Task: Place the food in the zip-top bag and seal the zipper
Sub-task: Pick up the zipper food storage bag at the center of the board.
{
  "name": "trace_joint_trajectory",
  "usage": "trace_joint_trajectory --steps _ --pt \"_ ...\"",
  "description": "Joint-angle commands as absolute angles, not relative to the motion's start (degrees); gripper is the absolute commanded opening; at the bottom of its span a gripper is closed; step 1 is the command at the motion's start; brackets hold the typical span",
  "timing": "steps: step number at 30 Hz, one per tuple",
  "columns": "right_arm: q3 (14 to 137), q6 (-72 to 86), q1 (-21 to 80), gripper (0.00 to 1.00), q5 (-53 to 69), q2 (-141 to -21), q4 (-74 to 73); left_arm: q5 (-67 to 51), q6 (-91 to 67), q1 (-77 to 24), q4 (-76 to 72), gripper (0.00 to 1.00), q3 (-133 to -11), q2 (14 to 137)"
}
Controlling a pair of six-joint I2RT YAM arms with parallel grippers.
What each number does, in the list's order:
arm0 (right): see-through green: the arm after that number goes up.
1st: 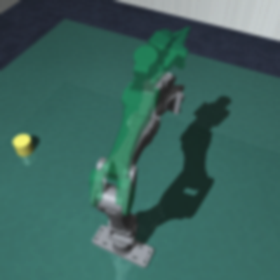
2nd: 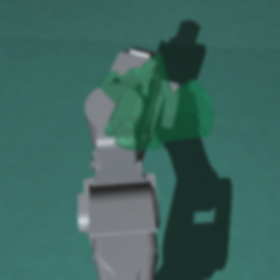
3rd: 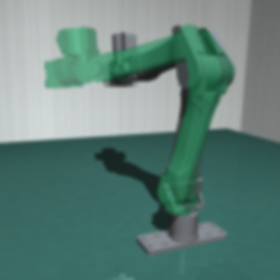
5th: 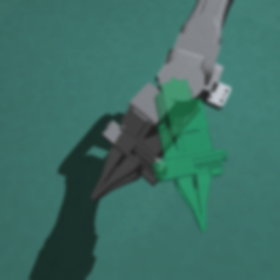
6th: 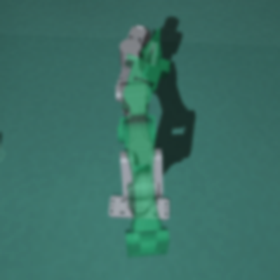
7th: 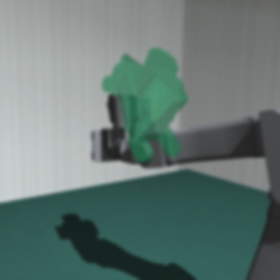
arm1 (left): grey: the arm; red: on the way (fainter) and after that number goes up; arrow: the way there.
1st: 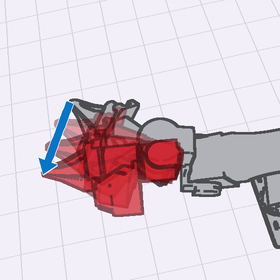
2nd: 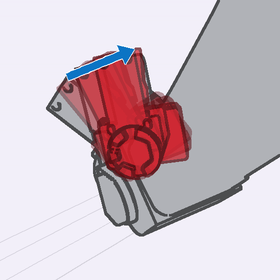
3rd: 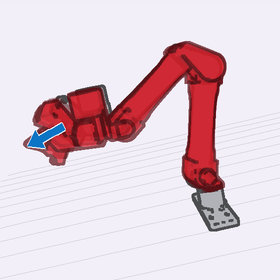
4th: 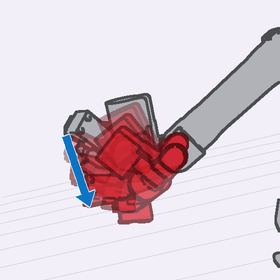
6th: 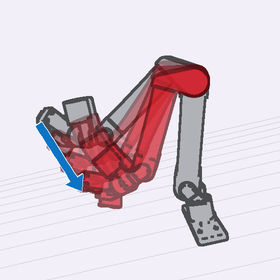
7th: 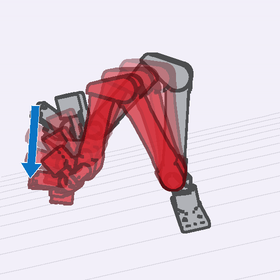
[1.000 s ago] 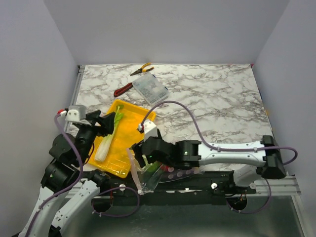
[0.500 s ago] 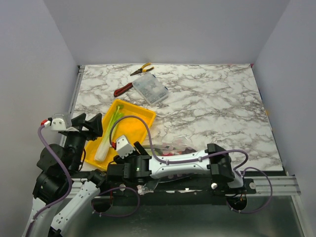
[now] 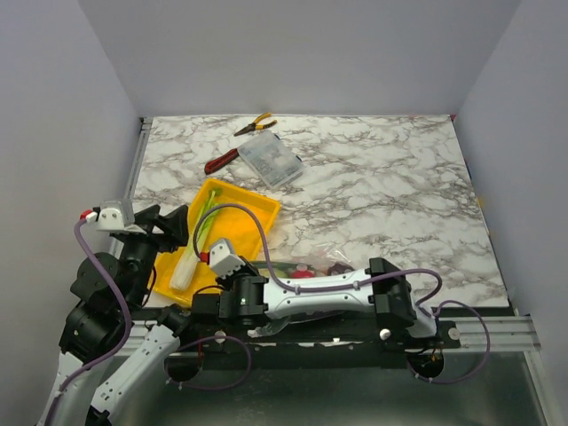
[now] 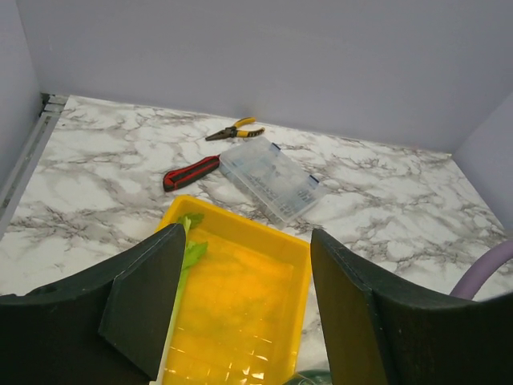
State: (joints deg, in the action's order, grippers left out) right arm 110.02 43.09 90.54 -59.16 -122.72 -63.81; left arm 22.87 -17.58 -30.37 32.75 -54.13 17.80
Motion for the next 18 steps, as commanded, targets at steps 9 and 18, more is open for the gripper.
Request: trace_joint_trajectory --steps 9,18 --pt "85.1 33.4 80.0 0.00 -55.3 -85.0 -34.1 3.3 -27.1 -30.1 34.0 0.62 -58.0 26.2" --pt "76.4 29.5 74.2 0.00 -53.6 -71.4 -23.9 -22.9 -33.4 -30.1 22.3 0.83 -49.7 40.7"
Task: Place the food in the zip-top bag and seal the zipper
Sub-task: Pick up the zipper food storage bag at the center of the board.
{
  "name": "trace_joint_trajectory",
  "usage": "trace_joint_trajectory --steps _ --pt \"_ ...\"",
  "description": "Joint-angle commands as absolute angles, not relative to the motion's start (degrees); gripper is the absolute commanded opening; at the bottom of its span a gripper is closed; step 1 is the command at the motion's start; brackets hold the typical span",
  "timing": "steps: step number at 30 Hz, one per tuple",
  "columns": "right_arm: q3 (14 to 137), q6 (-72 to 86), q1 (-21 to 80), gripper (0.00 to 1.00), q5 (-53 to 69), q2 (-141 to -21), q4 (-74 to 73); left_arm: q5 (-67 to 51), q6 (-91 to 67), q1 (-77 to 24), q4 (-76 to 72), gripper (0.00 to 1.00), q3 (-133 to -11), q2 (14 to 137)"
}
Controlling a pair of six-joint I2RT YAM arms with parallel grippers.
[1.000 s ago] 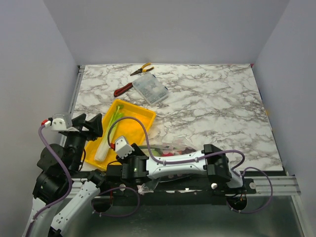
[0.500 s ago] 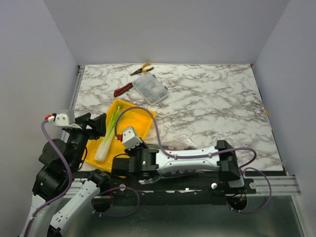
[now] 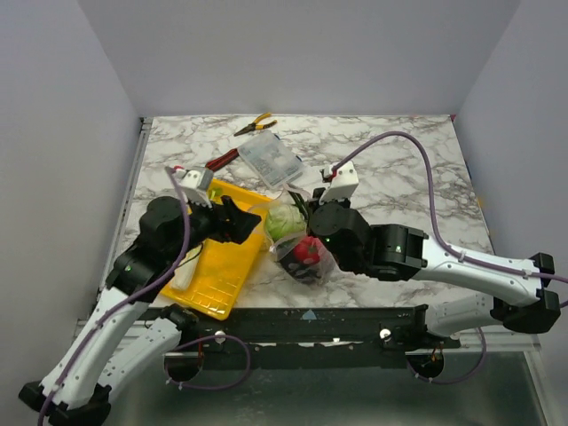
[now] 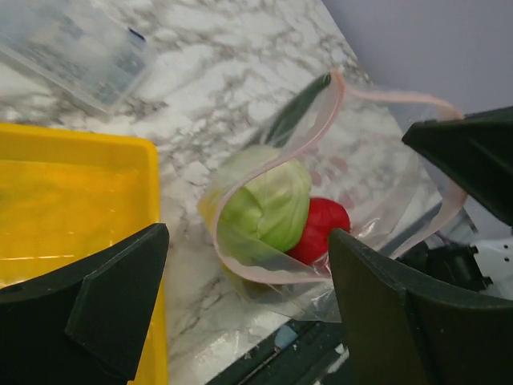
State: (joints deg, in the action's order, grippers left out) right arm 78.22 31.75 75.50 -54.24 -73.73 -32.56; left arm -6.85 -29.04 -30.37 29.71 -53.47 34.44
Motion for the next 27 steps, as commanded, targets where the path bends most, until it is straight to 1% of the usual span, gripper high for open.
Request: trace_joint_trajectory --steps 1,4,5,6,7,9,11,13,14,17,19,23,25,27 --pt "75.8 29.5 73.8 0.00 -53.5 -70.6 -23.4 -23.6 -34.4 -30.0 20.0 0.84 -49.0 42.1" --pt "74.8 29.8 72.8 0.00 -53.2 -69.3 -22.4 -25.2 -36.9 -29.9 16.9 0.82 -49.7 47.3" --pt "74.7 29.9 72.7 0.00 -53.3 -69.0 -22.3 -25.9 -37.7 -29.9 16.1 0.80 -50.0 48.6" --pt "74.5 29.9 72.7 0.00 -53.3 -69.0 -22.3 -26.9 -38.1 -29.9 14.8 0.75 -50.0 49.9" --pt "74.3 29.8 72.6 0.00 -53.3 -68.9 -22.3 -27.6 -38.4 -29.9 14.2 0.69 -50.0 51.0" --pt "74.0 30.0 72.5 0.00 -53.4 -68.7 -22.3 -28.3 -38.7 -29.9 13.5 0.52 -50.1 52.7" --pt "73.5 30.2 72.3 0.00 -53.6 -68.7 -22.4 -30.9 -39.1 -29.9 11.9 0.30 -50.2 54.1" --pt "73.3 29.9 72.2 0.00 -53.7 -68.7 -22.4 -32.5 -40.1 -29.9 11.5 0.15 -51.1 55.0" --pt "73.2 29.6 72.2 0.00 -53.6 -68.8 -22.5 -33.1 -40.3 -29.9 11.4 0.10 -51.8 55.1" --pt "72.5 27.9 72.2 0.00 -50.9 -68.0 -22.6 -33.1 -39.8 -29.9 12.6 0.03 -54.5 55.2" --pt "71.4 25.3 72.2 0.00 -44.5 -66.5 -20.3 -32.5 -38.5 -29.9 14.0 0.00 -57.6 55.8" --pt "73.7 25.7 72.2 0.00 -33.3 -67.6 -18.7 -35.8 -39.6 -29.9 13.0 0.00 -63.5 60.6" --pt "74.0 29.3 72.2 0.00 -32.2 -68.8 -16.7 -40.1 -42.7 -30.0 10.6 0.00 -65.1 64.0" --pt "73.6 34.1 72.2 0.00 -35.5 -69.3 -15.6 -43.7 -45.3 -30.6 7.5 0.00 -65.6 66.8"
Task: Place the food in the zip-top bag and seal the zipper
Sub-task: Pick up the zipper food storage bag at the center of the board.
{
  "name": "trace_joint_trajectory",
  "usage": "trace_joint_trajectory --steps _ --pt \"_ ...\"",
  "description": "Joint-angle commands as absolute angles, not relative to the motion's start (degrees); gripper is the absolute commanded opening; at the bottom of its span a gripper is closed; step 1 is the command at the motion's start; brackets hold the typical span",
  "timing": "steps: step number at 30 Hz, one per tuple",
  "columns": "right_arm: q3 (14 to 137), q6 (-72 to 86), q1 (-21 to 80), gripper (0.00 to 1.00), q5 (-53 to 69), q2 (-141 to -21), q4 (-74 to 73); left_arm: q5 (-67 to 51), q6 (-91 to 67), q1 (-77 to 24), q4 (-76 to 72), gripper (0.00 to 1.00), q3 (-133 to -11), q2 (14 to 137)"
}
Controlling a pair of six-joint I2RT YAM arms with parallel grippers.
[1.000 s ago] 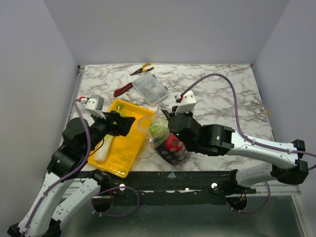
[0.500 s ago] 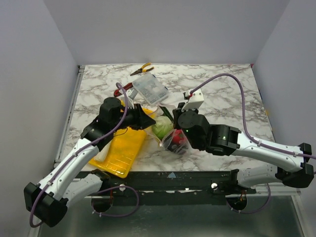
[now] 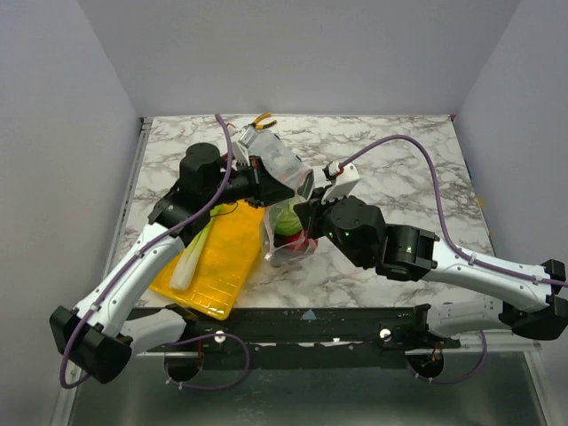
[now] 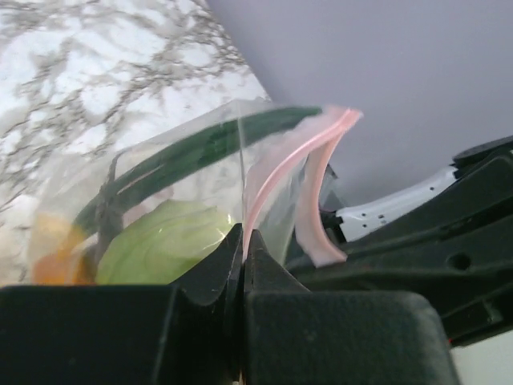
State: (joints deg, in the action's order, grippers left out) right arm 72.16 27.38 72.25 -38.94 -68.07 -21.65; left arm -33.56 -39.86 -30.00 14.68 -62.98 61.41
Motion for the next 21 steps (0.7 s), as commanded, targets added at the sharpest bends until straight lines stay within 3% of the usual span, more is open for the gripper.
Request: trace_joint_trajectory --steps 1,5,13,16,21 --pt "72.9 37.0 72.2 0.00 -38.1 -69.1 -15.6 -44.9 -45.8 -31.3 6.5 0.00 -65.7 67.7" --pt "65.6 49.3 72.2 0.00 -46.2 -64.5 -11.8 -47.6 -46.8 -32.5 2.6 0.01 -63.7 69.0" --pt "51.4 60.5 72.2 0.00 -55.4 -57.5 -4.0 -49.5 -47.9 -32.5 -7.9 0.20 -55.2 68.2" --pt "50.8 62.5 72.2 0.00 -56.8 -57.6 -4.7 -49.4 -48.2 -32.5 -11.5 0.33 -53.6 67.5" --pt "51.9 62.9 72.2 0.00 -57.3 -58.1 -4.7 -46.3 -43.2 -32.5 -8.4 0.66 -54.3 62.9"
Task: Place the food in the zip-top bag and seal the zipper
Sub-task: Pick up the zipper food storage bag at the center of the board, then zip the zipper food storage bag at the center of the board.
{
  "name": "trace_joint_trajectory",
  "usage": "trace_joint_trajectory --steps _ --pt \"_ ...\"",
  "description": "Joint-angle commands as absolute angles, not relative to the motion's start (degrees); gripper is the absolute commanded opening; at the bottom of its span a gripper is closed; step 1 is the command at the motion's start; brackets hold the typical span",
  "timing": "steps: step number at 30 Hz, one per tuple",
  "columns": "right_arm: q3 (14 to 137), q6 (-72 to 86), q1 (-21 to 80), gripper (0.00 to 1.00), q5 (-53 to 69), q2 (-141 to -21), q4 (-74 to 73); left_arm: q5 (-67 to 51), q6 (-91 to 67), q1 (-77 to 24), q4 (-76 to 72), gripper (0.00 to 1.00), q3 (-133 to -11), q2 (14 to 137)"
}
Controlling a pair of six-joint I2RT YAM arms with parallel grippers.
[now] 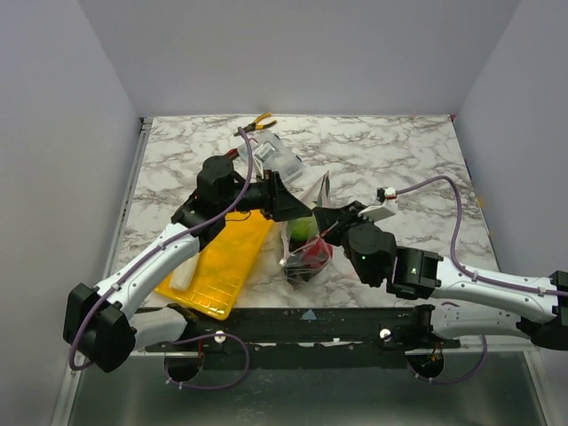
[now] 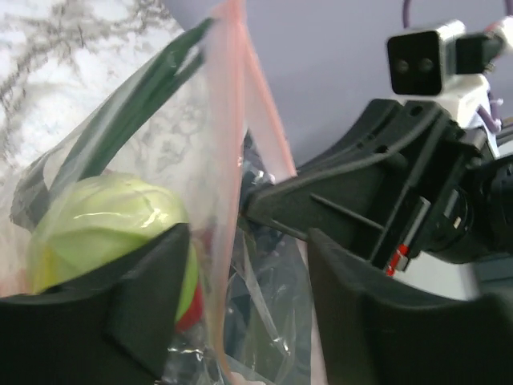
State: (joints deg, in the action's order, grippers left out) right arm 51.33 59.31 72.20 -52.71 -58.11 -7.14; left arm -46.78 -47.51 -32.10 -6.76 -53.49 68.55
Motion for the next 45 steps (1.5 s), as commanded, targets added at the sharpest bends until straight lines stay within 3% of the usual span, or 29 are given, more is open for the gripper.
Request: trace_joint_trajectory --steps 1,3,6,13,22,27,35,38,42,45 --pt "51.9 63.3 72.2 0.00 -57.6 -58.1 -4.7 -44.4 -40.7 -32.4 -5.4 0.70 -55.2 61.2" --pt "51.8 64.2 72.2 0.00 -58.0 -57.8 -4.8 -39.9 -35.4 -32.5 0.7 0.79 -56.4 57.9" --pt "51.6 65.7 72.2 0.00 -58.5 -57.5 -5.3 -32.6 -29.3 -32.4 6.4 0.83 -54.9 52.1" --pt "51.9 66.8 72.2 0.00 -58.8 -57.5 -5.7 -23.4 -25.5 -34.0 9.0 0.79 -46.7 35.7" --pt "52.3 68.4 72.2 0.00 -58.7 -58.3 -5.7 -15.4 -18.1 -47.1 0.9 0.72 -31.7 21.3" --pt "52.8 68.2 72.2 0.00 -58.7 -58.7 -5.6 -9.1 -17.5 -52.6 1.1 0.62 -30.7 22.7" --pt "52.7 68.5 72.2 0.00 -58.2 -58.5 -5.6 3.3 -14.3 -62.0 -4.8 0.63 -28.5 26.5" --pt "52.7 68.6 72.2 0.00 -58.1 -58.6 -5.5 7.5 -12.2 -64.8 -6.5 0.58 -28.3 29.0" --pt "52.5 68.6 72.2 0.00 -57.7 -58.2 -5.5 9.9 -10.9 -66.1 -7.8 0.44 -28.0 30.8" --pt "52.2 68.8 72.2 0.00 -58.1 -57.6 -5.5 10.8 -10.8 -66.2 -8.9 0.45 -26.9 30.4"
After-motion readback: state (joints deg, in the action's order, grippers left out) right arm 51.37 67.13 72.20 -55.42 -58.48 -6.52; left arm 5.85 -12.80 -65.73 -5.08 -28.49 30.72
